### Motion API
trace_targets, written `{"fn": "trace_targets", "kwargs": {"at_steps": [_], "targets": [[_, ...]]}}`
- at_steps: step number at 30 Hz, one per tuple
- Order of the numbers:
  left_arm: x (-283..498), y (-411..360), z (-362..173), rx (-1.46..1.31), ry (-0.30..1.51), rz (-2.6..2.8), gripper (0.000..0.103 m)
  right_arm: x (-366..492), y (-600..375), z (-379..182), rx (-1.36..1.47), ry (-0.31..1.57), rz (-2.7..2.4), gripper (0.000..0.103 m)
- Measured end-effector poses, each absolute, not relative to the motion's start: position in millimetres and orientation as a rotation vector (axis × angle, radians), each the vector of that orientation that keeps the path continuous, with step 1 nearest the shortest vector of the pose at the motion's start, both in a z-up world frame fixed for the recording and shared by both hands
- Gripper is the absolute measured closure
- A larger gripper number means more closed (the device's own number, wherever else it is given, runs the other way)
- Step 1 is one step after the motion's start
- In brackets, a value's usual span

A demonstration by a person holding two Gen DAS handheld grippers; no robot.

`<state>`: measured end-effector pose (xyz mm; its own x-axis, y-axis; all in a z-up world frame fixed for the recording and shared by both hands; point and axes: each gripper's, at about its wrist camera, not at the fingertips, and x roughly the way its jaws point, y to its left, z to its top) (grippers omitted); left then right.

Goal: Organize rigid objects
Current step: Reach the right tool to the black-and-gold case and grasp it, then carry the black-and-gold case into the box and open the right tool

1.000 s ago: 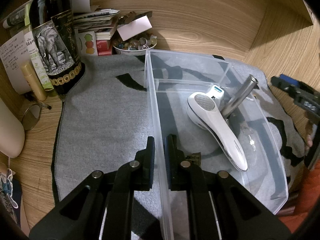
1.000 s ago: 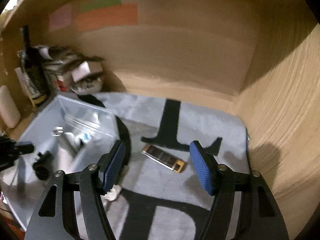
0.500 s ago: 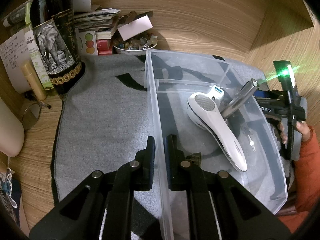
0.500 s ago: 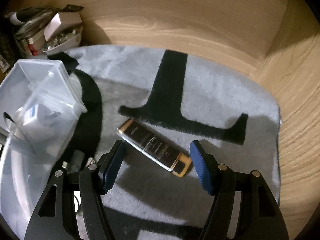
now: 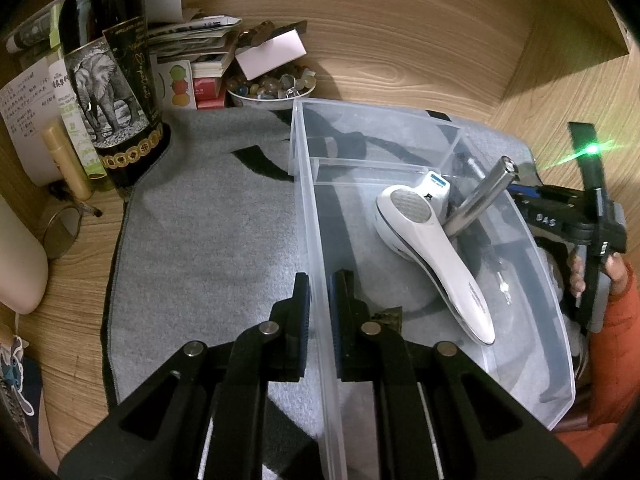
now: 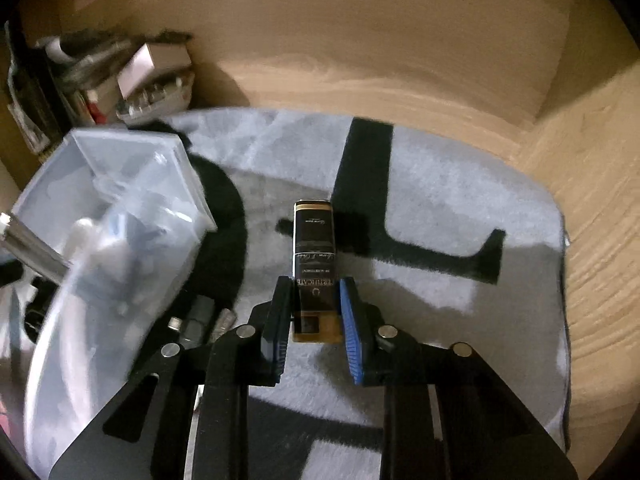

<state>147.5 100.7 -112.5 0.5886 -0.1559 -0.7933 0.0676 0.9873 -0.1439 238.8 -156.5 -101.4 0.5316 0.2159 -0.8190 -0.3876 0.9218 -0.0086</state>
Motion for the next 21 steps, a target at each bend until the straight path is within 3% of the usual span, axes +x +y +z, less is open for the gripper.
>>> {"fn": "trace_targets", "kwargs": {"at_steps": [14,21], "targets": [[147.6,101.1,-112.1,-0.102,0.932,-0.131,0.093,184.6,-128.3,-22.8,-0.188,0.697,0.507,0.081],[147.6,100.9,-112.1,-0.102,0.932,-0.131,0.093,163.9,-93.1,-16.9,-0.224,0.66,0.614,0.081]]}}
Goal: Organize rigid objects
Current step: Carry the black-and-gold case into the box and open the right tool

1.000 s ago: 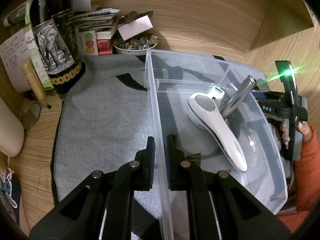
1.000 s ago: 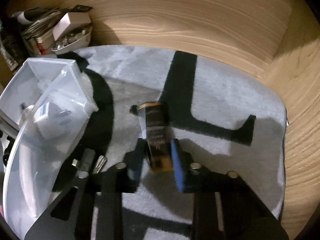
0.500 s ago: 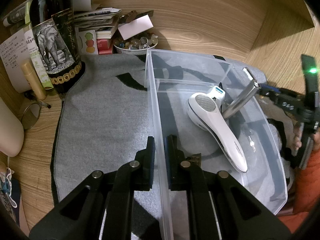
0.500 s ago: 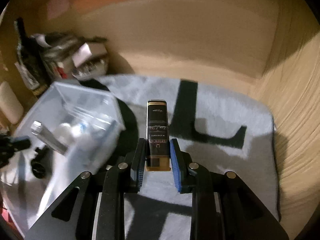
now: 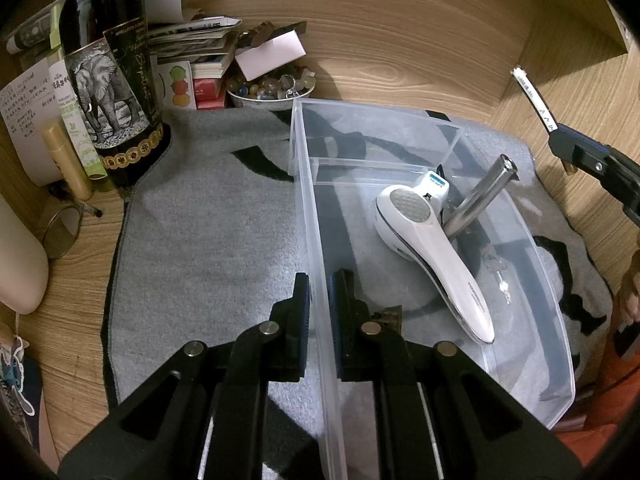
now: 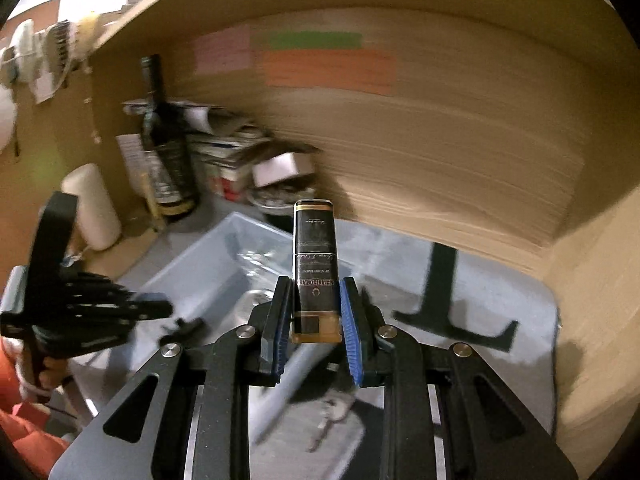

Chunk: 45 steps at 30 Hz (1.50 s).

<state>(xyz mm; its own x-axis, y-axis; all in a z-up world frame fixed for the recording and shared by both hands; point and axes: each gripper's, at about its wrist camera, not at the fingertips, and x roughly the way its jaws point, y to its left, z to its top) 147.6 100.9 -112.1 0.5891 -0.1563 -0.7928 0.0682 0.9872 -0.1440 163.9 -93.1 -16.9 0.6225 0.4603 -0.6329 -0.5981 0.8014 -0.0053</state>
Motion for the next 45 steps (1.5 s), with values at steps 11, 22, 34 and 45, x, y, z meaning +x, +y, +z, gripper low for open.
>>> {"fn": "trace_targets", "kwargs": {"at_steps": [11,22,34,45], "targets": [[147.3,100.8,-111.5,-0.102,0.932,-0.131,0.093,156.2,-53.9,-45.6,-0.29,0.739,0.729,0.081],[146.7,100.8,-111.0,-0.102,0.932,-0.13,0.093,168.0,-43.2,-79.8,-0.318,0.867,0.745,0.081],[145.6,99.6,-110.2,-0.094,0.933,-0.126,0.093,161.1,-54.7,-68.4,-0.3,0.841,0.724,0.081],[145.8,99.3,-110.5,-0.094,0.933,-0.126,0.093,152.5,-96.4,-30.9,-0.277,0.731,0.589,0.072]]}}
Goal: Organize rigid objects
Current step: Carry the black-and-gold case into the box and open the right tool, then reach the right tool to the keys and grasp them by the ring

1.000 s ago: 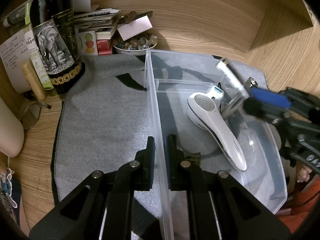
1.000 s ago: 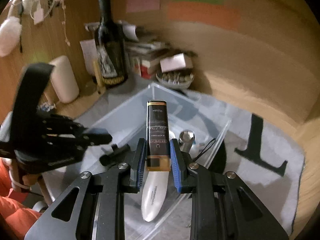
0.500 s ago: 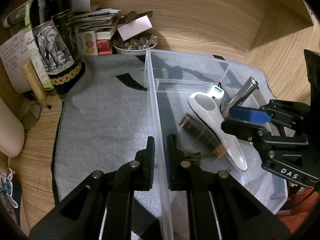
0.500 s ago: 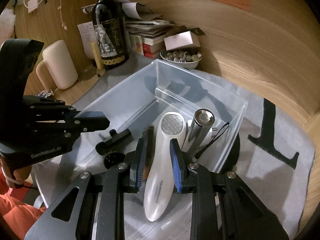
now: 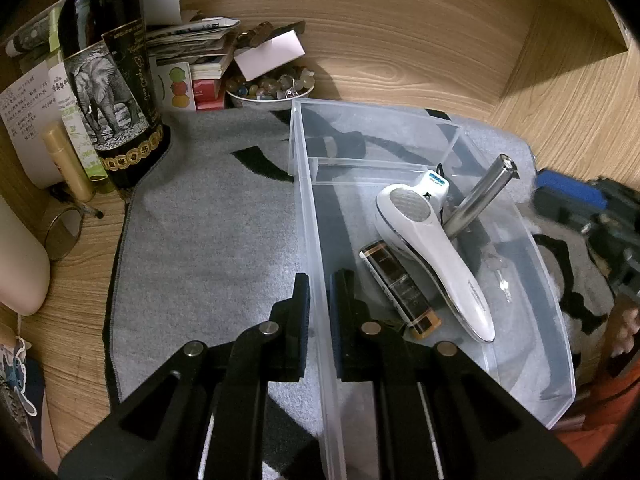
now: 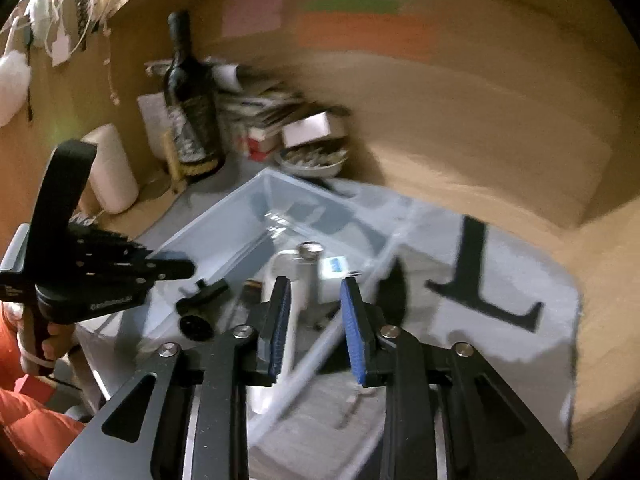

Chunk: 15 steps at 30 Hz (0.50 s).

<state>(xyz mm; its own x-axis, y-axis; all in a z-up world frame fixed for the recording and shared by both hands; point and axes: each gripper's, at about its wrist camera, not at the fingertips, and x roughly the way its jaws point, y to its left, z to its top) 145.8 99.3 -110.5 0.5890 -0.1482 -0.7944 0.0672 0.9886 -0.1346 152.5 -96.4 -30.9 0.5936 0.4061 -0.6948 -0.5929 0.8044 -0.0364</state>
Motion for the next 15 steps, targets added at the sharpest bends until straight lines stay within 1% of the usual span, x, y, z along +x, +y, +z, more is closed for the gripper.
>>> {"fn": "trace_targets", "kwargs": {"at_steps": [2,7,15], "targets": [[145.9,99.3,-110.6,-0.093,0.934,-0.126,0.093,153.8,-107.8,-26.2,-0.269,0.715,0.544,0.068],[145.9,99.4,-110.7,-0.092,0.934,-0.127,0.093,163.5,-131.3,-30.7,-0.229,0.743,0.46,0.068],[145.1,99.6,-111.5,-0.088,0.937,-0.126,0.093,174.0,-144.2,-77.8,-0.189,0.897,0.429,0.068]]}}
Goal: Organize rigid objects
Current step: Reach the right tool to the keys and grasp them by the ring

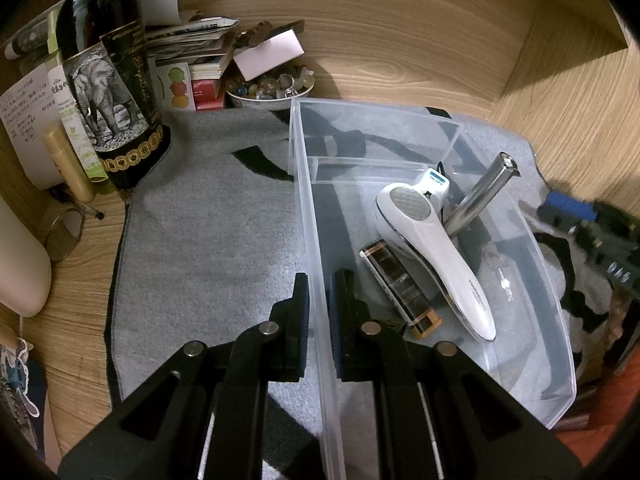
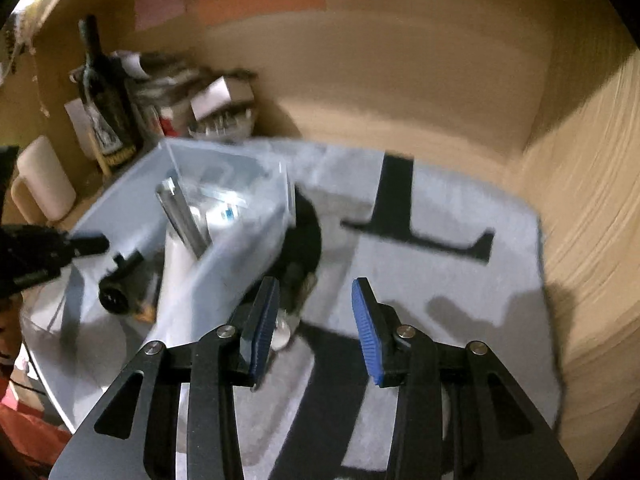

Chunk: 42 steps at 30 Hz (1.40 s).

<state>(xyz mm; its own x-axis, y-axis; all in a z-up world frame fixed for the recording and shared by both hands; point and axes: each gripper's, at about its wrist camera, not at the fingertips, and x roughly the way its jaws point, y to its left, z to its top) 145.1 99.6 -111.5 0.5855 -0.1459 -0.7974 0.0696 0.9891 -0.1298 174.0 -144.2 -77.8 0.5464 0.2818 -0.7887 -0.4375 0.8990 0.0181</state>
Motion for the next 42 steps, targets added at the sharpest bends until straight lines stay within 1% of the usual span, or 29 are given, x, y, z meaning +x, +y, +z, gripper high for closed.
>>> {"fn": "trace_targets", "kwargs": {"at_steps": [9,18,19,21,24,32,42], "targets": [[145.2,100.3,-111.8,-0.088,0.936,-0.127,0.093,176.2,-134.6,-120.4,-0.161,1.037,0.484,0.068],[145.7,101.6,-112.5,-0.098,0.934,-0.132,0.093,179.4,-121.1,-125.1,-0.251,0.989,0.438,0.068],[146.4,101.4,-112.6,-0.101,0.934,-0.133,0.093,180.6,-119.9,-125.3,-0.256,0.985,0.437,0.069],[146.8,101.7,-112.4,-0.104,0.934,-0.134,0.093,183.0,-120.5,-124.3,-0.25,0.983,0.435,0.078],[146.0,102.2,-112.2,-0.104,0.933,-0.136,0.093,186.0,-121.6,-124.4,-0.235,0.98,0.435,0.078],[146.4,101.7,-112.2,-0.104,0.934,-0.136,0.093,182.3,-137.5,-101.6,-0.167,0.908,0.394,0.078],[146.2,101.0,-112.2,-0.105,0.932,-0.134,0.093,170.5,-149.0,-48.1,-0.139,0.757,0.366,0.078]]}}
